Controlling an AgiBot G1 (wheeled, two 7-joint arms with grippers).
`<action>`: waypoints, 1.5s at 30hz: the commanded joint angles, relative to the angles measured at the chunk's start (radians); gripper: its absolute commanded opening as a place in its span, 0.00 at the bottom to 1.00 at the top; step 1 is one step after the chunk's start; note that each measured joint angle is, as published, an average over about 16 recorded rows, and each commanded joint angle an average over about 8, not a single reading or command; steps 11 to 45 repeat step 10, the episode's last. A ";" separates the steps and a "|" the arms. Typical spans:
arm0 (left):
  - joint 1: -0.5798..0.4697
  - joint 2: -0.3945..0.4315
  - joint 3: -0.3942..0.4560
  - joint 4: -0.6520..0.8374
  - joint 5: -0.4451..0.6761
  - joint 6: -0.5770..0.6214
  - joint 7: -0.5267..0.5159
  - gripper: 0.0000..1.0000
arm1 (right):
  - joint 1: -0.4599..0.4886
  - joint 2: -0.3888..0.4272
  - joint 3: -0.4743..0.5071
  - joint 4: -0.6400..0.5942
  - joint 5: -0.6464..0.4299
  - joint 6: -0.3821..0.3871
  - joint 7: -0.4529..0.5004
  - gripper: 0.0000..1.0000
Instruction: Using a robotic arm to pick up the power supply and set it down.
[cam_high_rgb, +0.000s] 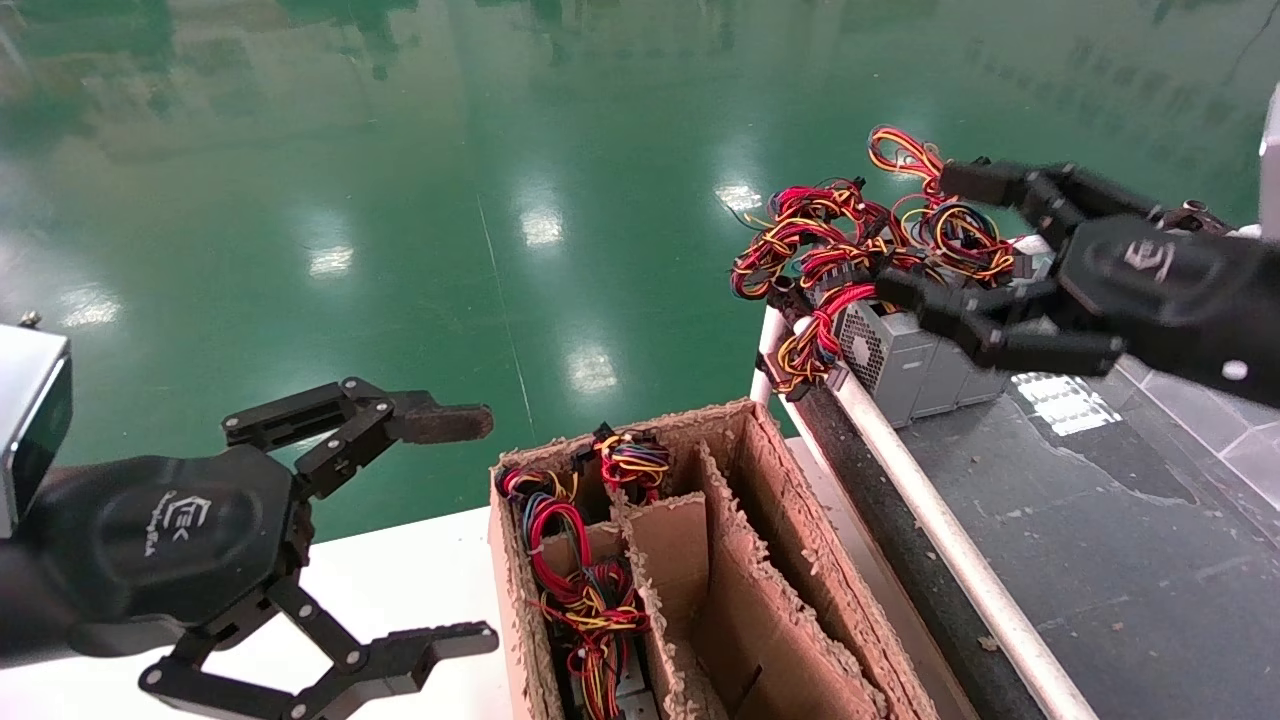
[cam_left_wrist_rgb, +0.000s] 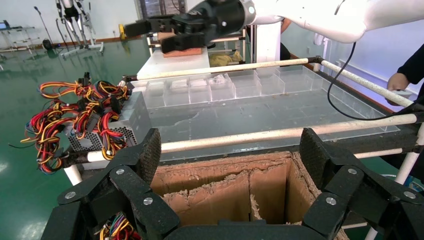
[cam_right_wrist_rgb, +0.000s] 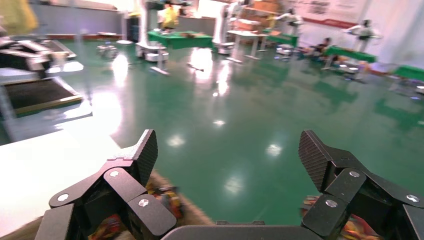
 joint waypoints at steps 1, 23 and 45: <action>0.000 0.000 0.000 0.000 0.000 0.000 0.000 1.00 | -0.025 0.008 0.002 0.043 0.012 -0.010 0.015 1.00; 0.000 0.000 0.000 0.000 0.000 0.000 0.000 1.00 | -0.116 0.039 0.008 0.204 0.057 -0.049 0.070 1.00; 0.000 0.000 0.000 0.000 0.000 0.000 0.000 1.00 | -0.116 0.039 0.008 0.204 0.057 -0.049 0.070 1.00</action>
